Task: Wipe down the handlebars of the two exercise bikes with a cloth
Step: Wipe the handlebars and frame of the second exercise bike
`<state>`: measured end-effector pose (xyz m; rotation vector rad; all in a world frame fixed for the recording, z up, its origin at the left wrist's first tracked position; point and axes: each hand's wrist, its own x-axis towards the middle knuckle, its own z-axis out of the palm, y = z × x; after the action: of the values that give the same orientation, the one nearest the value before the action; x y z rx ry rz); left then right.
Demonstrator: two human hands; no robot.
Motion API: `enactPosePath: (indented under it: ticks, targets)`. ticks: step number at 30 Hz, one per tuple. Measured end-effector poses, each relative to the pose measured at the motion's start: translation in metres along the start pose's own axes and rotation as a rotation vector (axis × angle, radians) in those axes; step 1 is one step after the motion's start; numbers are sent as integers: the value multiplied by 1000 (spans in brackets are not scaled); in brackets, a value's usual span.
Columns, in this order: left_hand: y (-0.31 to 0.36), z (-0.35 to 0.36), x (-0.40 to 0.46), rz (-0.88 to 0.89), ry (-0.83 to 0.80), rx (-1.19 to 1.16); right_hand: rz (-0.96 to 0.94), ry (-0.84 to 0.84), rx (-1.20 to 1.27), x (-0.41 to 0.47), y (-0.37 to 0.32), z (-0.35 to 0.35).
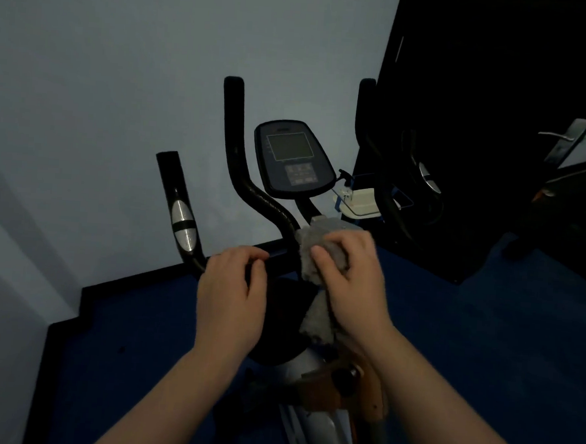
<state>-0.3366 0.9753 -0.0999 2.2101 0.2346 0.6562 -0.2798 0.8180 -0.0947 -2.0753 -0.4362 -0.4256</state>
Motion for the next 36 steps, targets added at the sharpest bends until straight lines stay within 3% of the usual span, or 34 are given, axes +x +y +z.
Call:
enactPosePath:
  ticks: [2,6,12,18,23,27,32,36]
  targets:
    - [-1,-2,2,52,-37,178,14,-149,36,2,8,14]
    - [-6,0,4,-45,-168,227,-50,-15,160,-37,32,29]
    - [-6,1,4,-67,-189,299,-113,-70,-144,23,15,36]
    - [-2,-9,7,2,-225,222,-11,28,64,-23,26,35]
    - [-16,-25,25,95,-146,124,-91,-43,-132,44,16,44]
    - [-22,-36,51,158,-104,126,-72,-13,-106,62,8,52]
    - [-36,-37,57,218,-200,144,-67,-15,-98,13,26,34]
    - [-38,-29,48,196,-234,185,-150,-99,-237,72,0,57]
